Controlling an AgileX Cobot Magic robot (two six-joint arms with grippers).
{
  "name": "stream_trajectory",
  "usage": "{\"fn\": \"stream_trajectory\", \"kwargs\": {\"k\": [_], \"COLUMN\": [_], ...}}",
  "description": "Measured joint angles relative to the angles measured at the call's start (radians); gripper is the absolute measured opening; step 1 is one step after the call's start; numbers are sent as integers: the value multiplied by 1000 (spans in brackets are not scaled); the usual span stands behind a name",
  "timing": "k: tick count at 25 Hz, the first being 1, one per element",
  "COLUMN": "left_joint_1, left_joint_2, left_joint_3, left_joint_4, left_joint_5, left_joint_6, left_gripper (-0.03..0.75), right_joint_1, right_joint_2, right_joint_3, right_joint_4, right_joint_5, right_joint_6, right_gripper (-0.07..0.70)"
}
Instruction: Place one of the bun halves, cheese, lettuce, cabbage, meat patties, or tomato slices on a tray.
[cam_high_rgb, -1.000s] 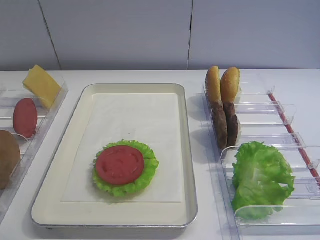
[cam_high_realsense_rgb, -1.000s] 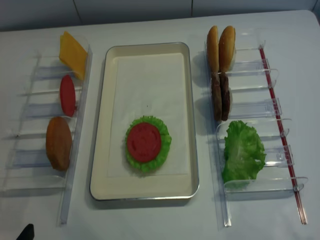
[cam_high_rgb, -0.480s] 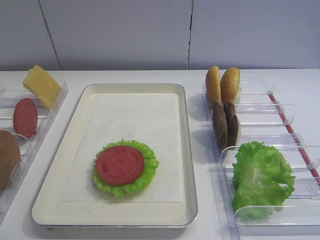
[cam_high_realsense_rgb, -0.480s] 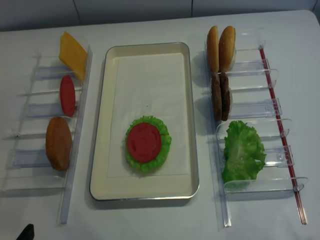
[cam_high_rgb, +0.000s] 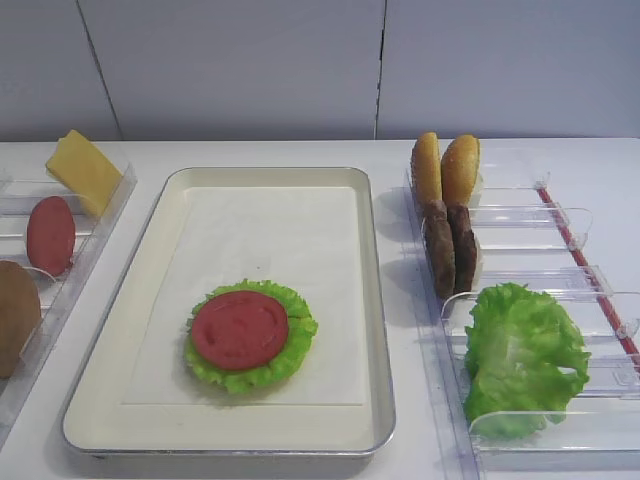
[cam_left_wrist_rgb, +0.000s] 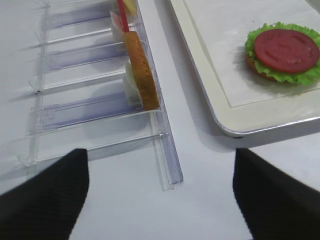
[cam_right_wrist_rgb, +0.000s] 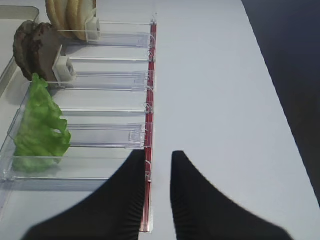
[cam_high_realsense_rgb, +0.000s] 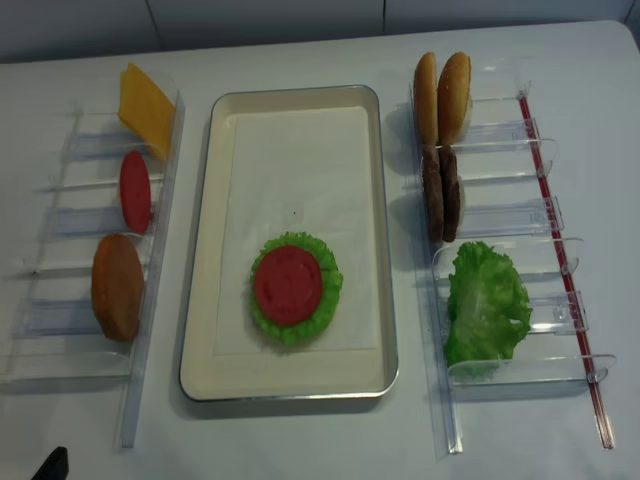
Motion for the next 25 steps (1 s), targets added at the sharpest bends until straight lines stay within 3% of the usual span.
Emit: {"fn": "stream_trajectory", "kwargs": {"k": [18,21,25], "left_joint_1": [0,0,0], "left_joint_2": [0,0,0], "left_joint_3": [0,0,0], "left_joint_4": [0,0,0], "left_joint_5": [0,0,0], "left_joint_6": [0,0,0], "left_gripper": [552,552,552], "right_joint_1": [0,0,0], "right_joint_2": [0,0,0], "right_joint_3": [0,0,0], "right_joint_4": [0,0,0], "right_joint_5": [0,0,0], "right_joint_6": [-5,-6,-6], "right_gripper": [189,243,391]}}
